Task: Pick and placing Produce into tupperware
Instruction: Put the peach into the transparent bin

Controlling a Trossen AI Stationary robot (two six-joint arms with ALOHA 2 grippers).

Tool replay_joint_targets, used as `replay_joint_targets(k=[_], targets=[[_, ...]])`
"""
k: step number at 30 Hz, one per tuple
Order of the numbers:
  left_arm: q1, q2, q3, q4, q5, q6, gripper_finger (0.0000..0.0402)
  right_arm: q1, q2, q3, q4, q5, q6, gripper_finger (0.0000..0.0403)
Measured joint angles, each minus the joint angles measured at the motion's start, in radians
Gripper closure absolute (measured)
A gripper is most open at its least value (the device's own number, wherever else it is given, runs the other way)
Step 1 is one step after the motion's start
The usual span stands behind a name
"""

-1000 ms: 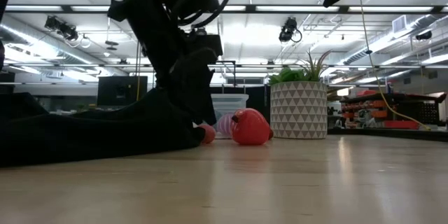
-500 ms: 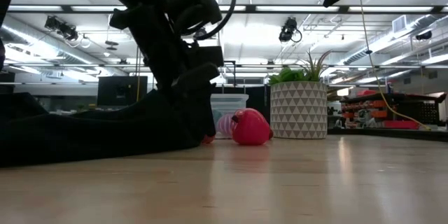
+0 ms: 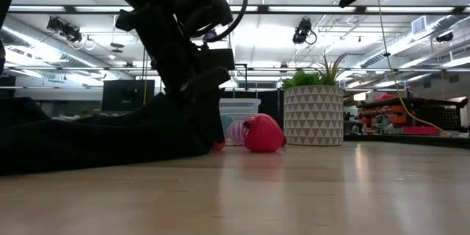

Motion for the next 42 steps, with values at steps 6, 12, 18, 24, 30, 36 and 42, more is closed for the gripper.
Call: replay_joint_targets(k=[6, 12, 18, 24, 30, 36, 42], targets=[[0.000, 0.000, 0.000, 0.000, 0.000, 0.001, 0.0202, 0.000, 0.000, 0.000, 0.000, 0.000, 0.003, 0.0387], [0.000, 0.000, 0.000, 0.001, 0.000, 0.001, 0.0223, 0.000, 0.000, 0.000, 0.000, 0.000, 0.003, 0.0387], [0.000, 0.000, 0.000, 0.002, 0.000, 0.001, 0.0236, 0.000, 0.000, 0.000, 0.000, 0.000, 0.003, 0.0387], [0.000, 0.000, 0.000, 0.002, 0.000, 0.001, 0.0248, 0.000, 0.000, 0.000, 0.000, 0.000, 0.003, 0.0387], [0.000, 0.000, 0.000, 0.004, 0.000, 0.001, 0.0252, 0.000, 0.000, 0.000, 0.000, 0.000, 0.003, 0.0387], [0.000, 0.000, 0.000, 0.025, -0.018, 0.001, 0.0256, 0.000, 0.000, 0.000, 0.000, 0.000, 0.003, 0.0387], [0.000, 0.000, 0.000, 0.028, -0.023, 0.002, 0.0265, 0.000, 0.000, 0.000, 0.000, 0.000, 0.003, 0.0387]])
